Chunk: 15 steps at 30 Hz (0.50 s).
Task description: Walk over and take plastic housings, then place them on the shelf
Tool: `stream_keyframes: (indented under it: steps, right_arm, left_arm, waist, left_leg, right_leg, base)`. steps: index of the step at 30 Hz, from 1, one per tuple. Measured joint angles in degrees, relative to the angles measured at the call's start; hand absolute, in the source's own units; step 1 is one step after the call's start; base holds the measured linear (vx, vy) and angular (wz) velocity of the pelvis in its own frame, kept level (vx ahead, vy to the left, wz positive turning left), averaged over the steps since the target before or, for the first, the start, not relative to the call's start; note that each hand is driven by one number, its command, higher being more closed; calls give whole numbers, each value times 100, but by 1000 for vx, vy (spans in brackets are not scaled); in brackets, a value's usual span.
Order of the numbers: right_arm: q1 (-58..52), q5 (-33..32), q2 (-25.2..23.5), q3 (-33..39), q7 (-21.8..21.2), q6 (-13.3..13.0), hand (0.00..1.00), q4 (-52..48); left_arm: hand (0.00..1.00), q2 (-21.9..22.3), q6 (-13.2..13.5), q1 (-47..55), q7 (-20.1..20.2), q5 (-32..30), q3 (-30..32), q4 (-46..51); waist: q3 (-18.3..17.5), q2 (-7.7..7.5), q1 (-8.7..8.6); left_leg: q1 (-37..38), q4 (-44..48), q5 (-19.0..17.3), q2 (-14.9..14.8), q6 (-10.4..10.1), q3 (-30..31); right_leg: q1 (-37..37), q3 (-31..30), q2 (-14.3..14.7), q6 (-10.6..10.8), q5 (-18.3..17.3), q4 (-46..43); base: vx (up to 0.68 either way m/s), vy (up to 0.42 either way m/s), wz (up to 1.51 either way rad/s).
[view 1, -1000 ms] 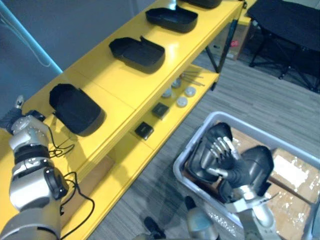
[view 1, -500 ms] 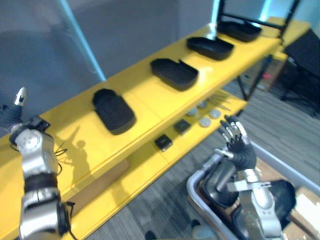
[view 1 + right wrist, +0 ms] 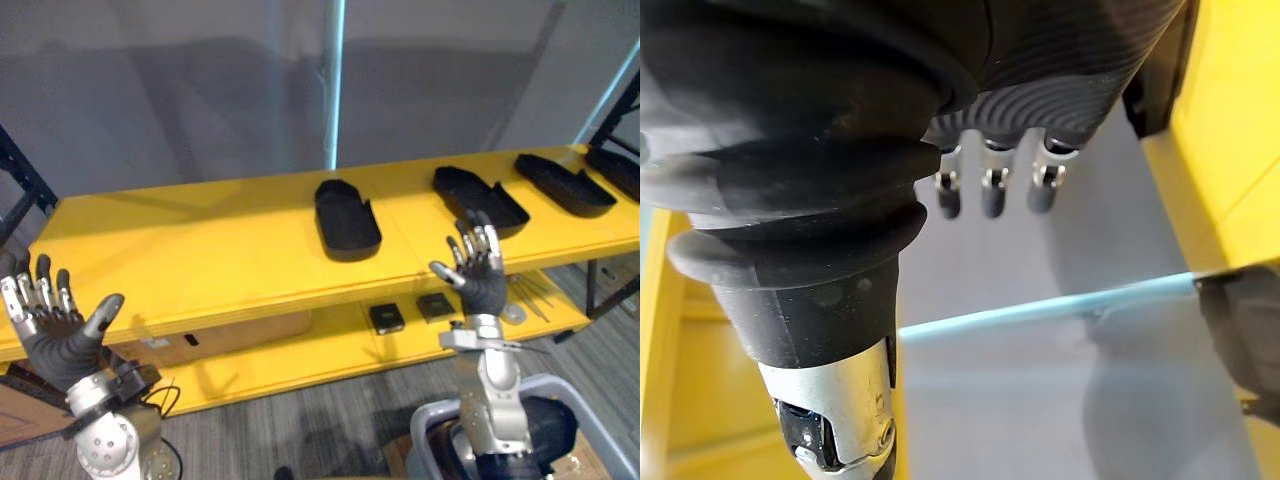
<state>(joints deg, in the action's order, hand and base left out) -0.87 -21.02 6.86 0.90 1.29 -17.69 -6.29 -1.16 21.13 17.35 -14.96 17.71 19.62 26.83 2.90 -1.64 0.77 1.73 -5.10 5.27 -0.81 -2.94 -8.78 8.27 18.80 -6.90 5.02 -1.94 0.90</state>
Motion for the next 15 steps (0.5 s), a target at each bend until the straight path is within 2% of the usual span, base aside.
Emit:
stream_keyframes:
  steps: [3,6,7,10,11,12,15]
  right_arm:
    - [-51,2,-2,36,-11,0,0,2]
    - [-235,-28,-91,316,-197,22,0,0]
    - [-314,-70,-107,463,-287,43,0,-3]
    - [-542,-73,-103,890,-506,83,0,-6]
    - [-601,-58,-92,958,-496,120,0,-7]
    - [-640,-14,-90,977,-490,198,0,-32]
    - [-850,-8,-92,984,-496,419,0,-395]
  left_arm:
    - [0,1,0,2,-6,0,2,0]
    - [0,20,-4,0,-138,23,85,0]
    - [0,58,-8,-7,-222,25,142,-4]
    - [0,175,-57,-111,-670,0,573,-397]
    - [0,172,-162,-162,-956,-39,770,-736]
    - [0,176,-275,-152,-1266,-101,927,-999]
    - [0,197,-386,17,-1811,-179,1180,-1297]
  waist:
    - [32,-7,-35]
    - [196,26,-44]
    - [269,31,-98]
    - [605,109,-141]
    - [677,153,-149]
    - [697,177,-149]
    - [704,193,-125]
  left_leg:
    - [15,4,-20,-9,25,-45]
    - [3,6,29,20,71,2]
    - [-48,7,80,38,87,47]
    - [-87,5,94,71,74,159]
    - [-86,2,80,82,96,183]
    - [-85,0,77,85,97,145]
    - [-146,-1,68,62,95,-89]
  right_leg:
    - [-23,-36,-4,-4,0,-54]
    - [-1,2,-29,-6,3,-132]
    - [-7,28,-43,-4,5,-155]
    - [-21,102,-77,10,-6,-265]
    - [-27,127,-94,9,-39,-335]
    - [-28,131,-107,3,-104,-350]
    - [-40,194,-106,56,-145,-256]
  base:
    - [0,0,-4]
    - [-11,15,10]
    - [-66,35,25]
    - [-89,57,20]
    - [-75,67,16]
    - [-62,58,12]
    - [-22,31,13]
